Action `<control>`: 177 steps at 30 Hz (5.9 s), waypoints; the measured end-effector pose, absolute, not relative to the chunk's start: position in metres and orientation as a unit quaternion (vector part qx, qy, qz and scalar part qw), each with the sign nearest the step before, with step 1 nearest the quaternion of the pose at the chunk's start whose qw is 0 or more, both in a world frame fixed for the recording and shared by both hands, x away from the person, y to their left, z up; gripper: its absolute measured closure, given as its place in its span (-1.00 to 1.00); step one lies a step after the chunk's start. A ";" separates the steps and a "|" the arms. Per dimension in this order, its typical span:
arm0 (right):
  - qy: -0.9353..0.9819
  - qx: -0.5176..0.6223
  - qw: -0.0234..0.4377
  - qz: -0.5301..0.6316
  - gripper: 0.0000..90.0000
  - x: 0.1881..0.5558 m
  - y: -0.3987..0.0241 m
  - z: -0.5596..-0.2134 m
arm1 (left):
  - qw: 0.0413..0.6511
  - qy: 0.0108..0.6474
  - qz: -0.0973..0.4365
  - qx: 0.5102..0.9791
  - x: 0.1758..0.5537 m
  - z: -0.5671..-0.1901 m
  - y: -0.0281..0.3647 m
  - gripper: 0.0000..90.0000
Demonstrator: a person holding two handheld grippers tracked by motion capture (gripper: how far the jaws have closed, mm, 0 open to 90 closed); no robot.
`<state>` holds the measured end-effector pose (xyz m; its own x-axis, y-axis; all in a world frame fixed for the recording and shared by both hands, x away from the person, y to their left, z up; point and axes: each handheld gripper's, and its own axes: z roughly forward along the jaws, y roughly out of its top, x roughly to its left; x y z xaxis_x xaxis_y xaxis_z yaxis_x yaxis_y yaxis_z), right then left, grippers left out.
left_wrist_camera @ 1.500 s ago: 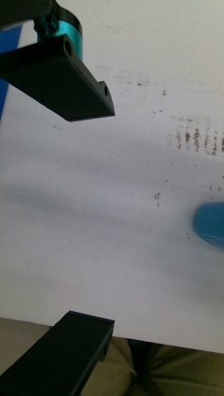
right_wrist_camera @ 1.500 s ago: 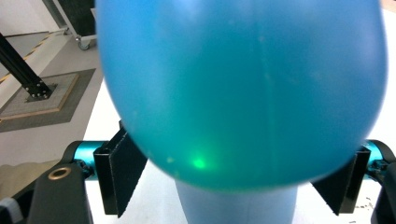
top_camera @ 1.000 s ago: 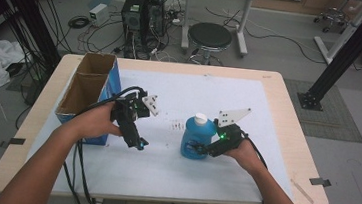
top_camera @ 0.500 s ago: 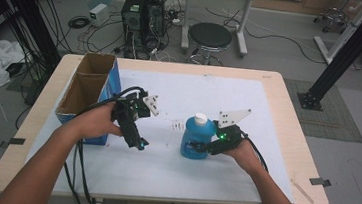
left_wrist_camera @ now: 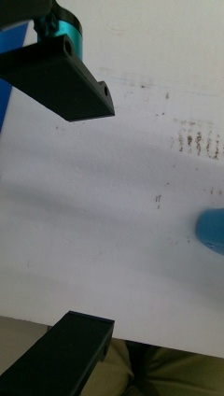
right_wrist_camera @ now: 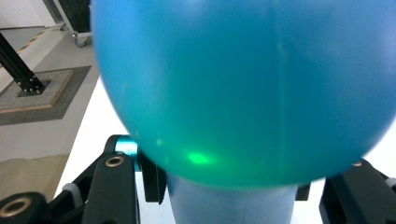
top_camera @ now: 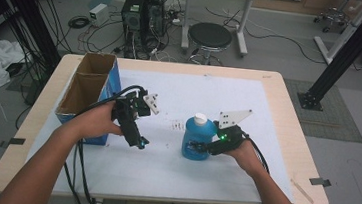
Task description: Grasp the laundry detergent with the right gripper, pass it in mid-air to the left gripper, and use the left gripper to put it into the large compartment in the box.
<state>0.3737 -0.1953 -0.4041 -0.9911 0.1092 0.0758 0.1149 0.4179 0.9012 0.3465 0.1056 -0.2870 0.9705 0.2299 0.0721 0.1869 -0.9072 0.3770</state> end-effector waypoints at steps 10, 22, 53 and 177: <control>-0.843 -0.084 -0.004 -0.531 -0.01 0.367 -0.206 -0.387 | 0.194 0.105 0.051 0.974 0.348 -0.264 0.097 -0.96; -0.844 -0.061 -0.006 -0.533 -0.01 0.354 -0.215 -0.357 | 0.182 0.080 0.032 0.980 0.345 -0.240 0.070 -0.96; -0.855 -0.017 0.023 -0.517 -0.01 0.360 -0.170 -0.342 | 0.133 0.038 0.004 0.990 0.350 -0.223 0.021 -0.96; -0.951 -0.086 -0.032 -0.295 -0.99 0.365 -0.224 -0.309 | 0.103 0.078 0.052 0.990 0.373 -0.220 0.031 -0.16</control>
